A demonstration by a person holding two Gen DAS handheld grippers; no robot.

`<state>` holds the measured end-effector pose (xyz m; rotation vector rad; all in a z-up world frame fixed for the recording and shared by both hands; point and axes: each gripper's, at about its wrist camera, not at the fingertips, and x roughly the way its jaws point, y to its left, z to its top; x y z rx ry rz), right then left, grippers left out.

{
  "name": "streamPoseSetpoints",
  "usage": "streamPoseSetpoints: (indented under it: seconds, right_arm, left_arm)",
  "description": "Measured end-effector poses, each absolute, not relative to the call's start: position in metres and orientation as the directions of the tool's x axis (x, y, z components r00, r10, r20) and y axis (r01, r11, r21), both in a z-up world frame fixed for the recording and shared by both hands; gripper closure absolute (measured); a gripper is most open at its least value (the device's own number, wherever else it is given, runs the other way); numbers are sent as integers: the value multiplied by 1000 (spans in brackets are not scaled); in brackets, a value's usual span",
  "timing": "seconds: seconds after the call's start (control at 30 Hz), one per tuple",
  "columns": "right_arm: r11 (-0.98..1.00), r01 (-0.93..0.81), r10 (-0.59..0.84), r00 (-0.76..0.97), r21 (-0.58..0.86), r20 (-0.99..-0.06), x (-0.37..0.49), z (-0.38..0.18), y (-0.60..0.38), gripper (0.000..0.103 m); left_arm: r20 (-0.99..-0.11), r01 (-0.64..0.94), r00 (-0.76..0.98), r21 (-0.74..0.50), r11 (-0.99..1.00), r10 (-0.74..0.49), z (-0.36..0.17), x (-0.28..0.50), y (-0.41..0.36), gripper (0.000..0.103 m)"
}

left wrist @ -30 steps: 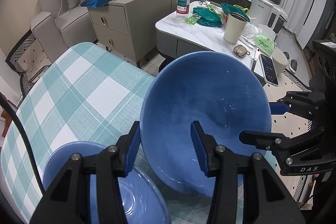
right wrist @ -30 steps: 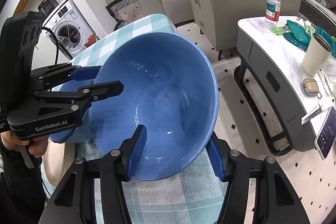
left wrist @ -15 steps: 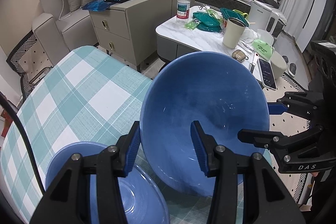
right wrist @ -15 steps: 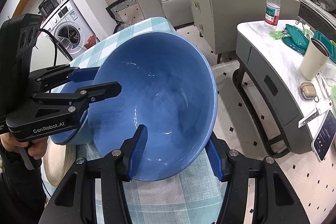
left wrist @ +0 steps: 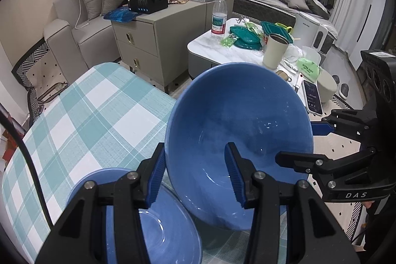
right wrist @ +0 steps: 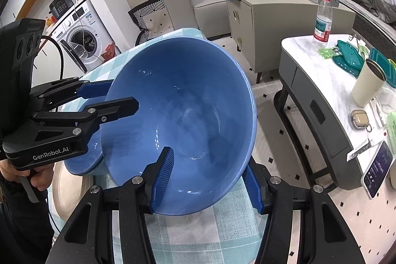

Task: Organize plates and bowls
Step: 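Lift the gripped blue bowls and carry them with both tools toward the beige plates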

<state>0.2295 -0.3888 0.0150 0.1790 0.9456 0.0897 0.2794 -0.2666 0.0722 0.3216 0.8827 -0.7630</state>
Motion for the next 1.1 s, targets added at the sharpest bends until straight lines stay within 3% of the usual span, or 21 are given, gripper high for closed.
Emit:
streamPoseSetpoints:
  seconds: [1.1]
  right_arm:
    - [986,-106,169,632,132,-756,236,61,-346,47]
  left_arm:
    - [-728,649,502,-40,760,-467,113,270,-213,56]
